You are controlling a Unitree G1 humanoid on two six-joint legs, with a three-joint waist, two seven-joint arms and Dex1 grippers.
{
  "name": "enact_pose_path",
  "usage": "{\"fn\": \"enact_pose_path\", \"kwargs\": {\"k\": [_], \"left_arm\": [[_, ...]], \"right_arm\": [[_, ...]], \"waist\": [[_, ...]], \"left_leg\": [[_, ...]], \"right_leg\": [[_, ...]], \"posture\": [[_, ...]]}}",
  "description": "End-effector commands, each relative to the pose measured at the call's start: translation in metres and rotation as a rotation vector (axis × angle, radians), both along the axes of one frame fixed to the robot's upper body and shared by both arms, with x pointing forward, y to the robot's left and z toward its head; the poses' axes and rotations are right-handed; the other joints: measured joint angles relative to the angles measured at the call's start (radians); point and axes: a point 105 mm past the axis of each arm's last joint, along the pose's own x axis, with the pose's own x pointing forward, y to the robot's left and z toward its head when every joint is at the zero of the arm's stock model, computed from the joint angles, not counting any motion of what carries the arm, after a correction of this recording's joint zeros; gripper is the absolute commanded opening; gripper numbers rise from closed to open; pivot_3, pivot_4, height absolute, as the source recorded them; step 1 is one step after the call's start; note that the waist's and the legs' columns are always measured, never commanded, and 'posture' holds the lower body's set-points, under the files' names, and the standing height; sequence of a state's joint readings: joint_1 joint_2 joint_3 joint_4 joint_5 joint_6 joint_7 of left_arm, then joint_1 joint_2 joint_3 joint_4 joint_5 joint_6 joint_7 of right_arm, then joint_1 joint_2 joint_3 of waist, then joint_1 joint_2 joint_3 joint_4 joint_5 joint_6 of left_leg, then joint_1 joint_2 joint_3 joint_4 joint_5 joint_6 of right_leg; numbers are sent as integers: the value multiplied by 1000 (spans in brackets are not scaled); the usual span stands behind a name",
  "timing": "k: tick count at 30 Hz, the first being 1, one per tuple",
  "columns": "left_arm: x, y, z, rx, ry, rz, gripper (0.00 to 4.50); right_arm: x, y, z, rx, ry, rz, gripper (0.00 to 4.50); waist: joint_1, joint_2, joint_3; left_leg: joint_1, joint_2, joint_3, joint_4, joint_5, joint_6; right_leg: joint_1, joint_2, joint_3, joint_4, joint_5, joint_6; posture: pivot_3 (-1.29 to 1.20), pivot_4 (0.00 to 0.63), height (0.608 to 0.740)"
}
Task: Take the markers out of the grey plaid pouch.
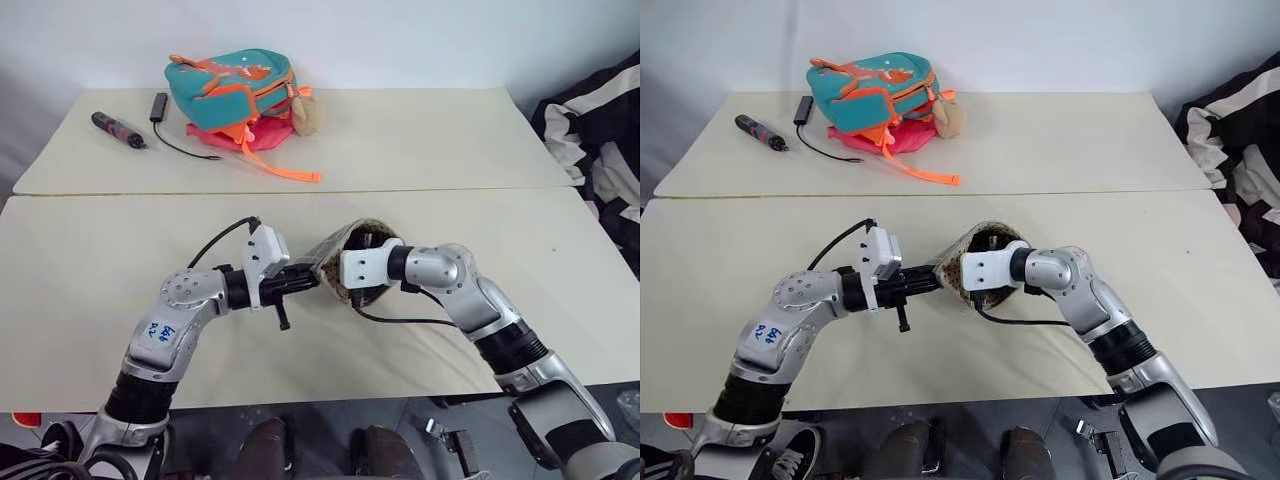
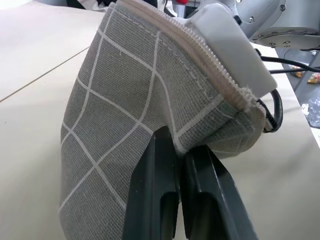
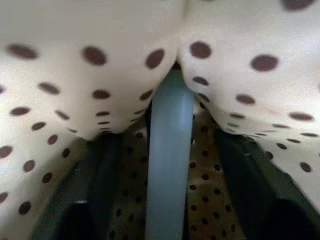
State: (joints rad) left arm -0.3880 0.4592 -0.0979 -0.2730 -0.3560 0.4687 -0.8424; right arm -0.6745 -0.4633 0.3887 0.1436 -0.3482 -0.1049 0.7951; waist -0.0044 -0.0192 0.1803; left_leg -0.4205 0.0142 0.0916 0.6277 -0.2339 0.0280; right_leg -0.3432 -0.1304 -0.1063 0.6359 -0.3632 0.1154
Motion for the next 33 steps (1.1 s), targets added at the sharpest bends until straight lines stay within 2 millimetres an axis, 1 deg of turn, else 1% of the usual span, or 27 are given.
{"fn": "enact_pose_path", "kwargs": {"k": [1, 4, 6, 8, 11, 13, 16, 19, 21, 23, 26, 27, 31, 33], "left_arm": [[-13, -9, 14, -35, -63, -64, 0], [-3, -2, 12, -20, -87, 0, 0], [3, 4, 13, -16, -113, 37, 0], [10, 11, 12, -10, -116, 76, 0], [22, 26, 6, 38, -129, 145, 0], [26, 32, 3, 53, -135, 164, 0], [28, 34, 3, 50, -142, 166, 0], [31, 35, 2, 49, -152, 184, 0], [33, 35, 1, 46, -154, 196, 0], [33, 35, 0, 47, -155, 195, 0], [34, 34, 1, 48, -161, 197, 0], [34, 34, 3, 39, -160, 199, 0], [33, 33, 6, 11, -155, 196, 0], [33, 32, 10, -14, -144, 192, 0]], "right_arm": [[-2, 3, 10, 44, 3, 12, 1530], [-7, 0, 18, 119, 54, 22, 592], [-8, -3, 24, 140, 64, 19, 557], [-15, -6, 27, 126, 72, 60, 557], [-24, -10, 41, 178, 103, 89, 557], [-28, -13, 49, 207, 116, 103, 557], [-29, -16, 57, 250, 129, 104, 557], [-32, -19, 61, 297, 162, 112, 557], [-35, -17, 64, 324, 179, 131, 557], [-39, -15, 72, 395, 210, 145, 557], [-44, -13, 81, 453, 236, 173, 557], [-43, -14, 81, 442, 221, 161, 557], [-34, -21, 59, 296, 179, 109, 557], [-34, -20, 52, 246, 163, 117, 557]], "waist": [[0, 0, 0], [1, 0, 0], [1, 0, 0], [1, 0, 0], [1, 0, 0], [1, 0, 0], [1, 0, 0], [2, 0, 0], [2, 0, 0], [2, 0, 0], [2, 0, 0], [2, 0, 0], [4, 0, 0], [3, 0, 0]], "left_leg": [[0, 0, 0, 0, 0, 0], [0, 0, 0, 0, 0, 0], [0, 0, -1, 0, 0, 0], [0, 0, -1, 0, 0, 0], [0, 0, -1, 0, 0, 0], [0, 0, -1, 0, 0, 0], [0, 0, 0, 0, 0, 0], [0, 0, -1, 0, 0, 0], [0, 0, -1, 0, 0, 0], [0, 0, -1, 0, 0, 0], [0, 0, -1, 0, 0, 0], [0, 0, -1, 0, 0, 0], [0, 0, 0, 0, -1, 0], [0, 0, 0, 0, -1, 1]], "right_leg": [[0, 0, 0, 0, 0, 0], [0, 0, 0, 0, 0, 0], [1, 0, 1, 0, 0, 0], [1, 0, 1, 0, 0, 0], [0, 0, 0, 0, 0, 0], [0, 0, 0, 0, 0, 0], [0, -1, -1, 0, 0, 0], [1, -1, -1, 0, 0, 0], [0, -1, -1, 0, 0, 0], [0, -1, -1, 0, 0, 0], [0, -1, -1, 0, 0, 0], [0, -1, -1, 0, 0, 0], [0, -1, -1, 0, 0, 0], [0, -1, -1, 0, 0, 0]], "posture": [[0, 150, 740], [0, 150, 740], [0, 150, 740], [0, 150, 740], [0, 150, 740], [0, 150, 740], [0, 150, 740], [0, 150, 740], [0, 150, 740], [0, 150, 740], [0, 150, 740], [0, 150, 740], [0, 150, 740], [0, 150, 740]]}}
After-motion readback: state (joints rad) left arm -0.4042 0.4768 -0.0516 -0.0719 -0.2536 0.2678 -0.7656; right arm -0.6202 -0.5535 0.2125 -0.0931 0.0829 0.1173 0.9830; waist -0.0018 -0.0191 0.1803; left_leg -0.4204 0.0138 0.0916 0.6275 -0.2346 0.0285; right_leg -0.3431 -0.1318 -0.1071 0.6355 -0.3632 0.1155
